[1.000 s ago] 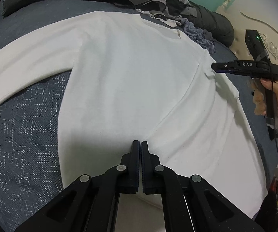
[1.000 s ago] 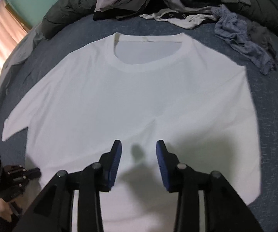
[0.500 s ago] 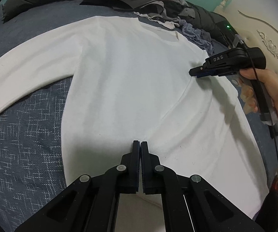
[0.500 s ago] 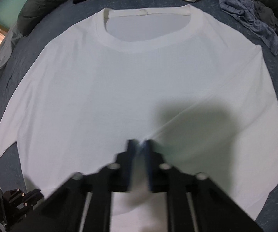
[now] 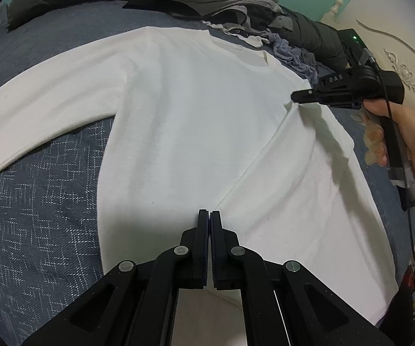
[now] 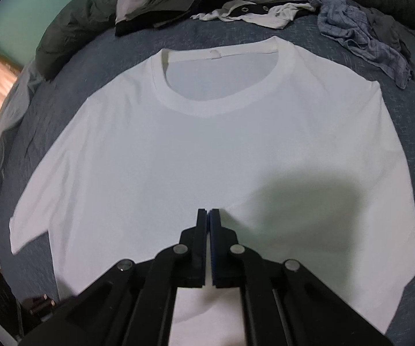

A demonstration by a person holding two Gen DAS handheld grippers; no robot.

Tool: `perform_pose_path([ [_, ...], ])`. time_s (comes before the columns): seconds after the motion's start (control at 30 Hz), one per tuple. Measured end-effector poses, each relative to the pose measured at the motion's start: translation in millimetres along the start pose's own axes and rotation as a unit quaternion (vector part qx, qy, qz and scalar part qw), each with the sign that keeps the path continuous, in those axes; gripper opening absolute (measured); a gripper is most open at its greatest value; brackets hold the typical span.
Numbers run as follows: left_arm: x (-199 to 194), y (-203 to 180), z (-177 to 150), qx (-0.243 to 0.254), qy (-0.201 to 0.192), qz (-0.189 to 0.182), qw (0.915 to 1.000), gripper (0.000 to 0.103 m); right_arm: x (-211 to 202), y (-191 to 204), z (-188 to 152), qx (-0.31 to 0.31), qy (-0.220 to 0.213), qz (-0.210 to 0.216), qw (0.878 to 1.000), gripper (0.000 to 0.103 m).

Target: Fold clothes

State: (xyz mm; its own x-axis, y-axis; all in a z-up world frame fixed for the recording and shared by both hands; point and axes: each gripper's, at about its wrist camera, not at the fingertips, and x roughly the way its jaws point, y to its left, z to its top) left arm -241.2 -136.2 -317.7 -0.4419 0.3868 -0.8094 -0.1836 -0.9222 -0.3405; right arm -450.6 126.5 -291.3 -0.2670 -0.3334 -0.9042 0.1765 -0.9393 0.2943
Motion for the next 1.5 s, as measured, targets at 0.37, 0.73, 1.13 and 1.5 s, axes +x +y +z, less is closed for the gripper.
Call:
perform_pose_path([
  [0.37, 4, 6, -2, -0.011, 0.009, 0.004, 0.9999, 0.001, -28, -4, -2, -0.023, -0.086, 0.029, 0.996, 0.002],
  [0.73, -1, -3, -4, 0.000, 0.008, 0.004, 1.0000, 0.001, -31, -44, -68, -0.035, -0.054, 0.020, 0.998, 0.002],
  [1.13, 6, -16, -5, 0.017, 0.019, -0.002, 0.9997, 0.001, -50, -77, -107, -0.005, -0.104, -0.002, 0.995, 0.013],
  [1.5, 12, -12, -13, 0.014, 0.037, 0.004, 0.9992, 0.001, -63, -125, -136, 0.062, -0.102, -0.018, 0.993, 0.017],
])
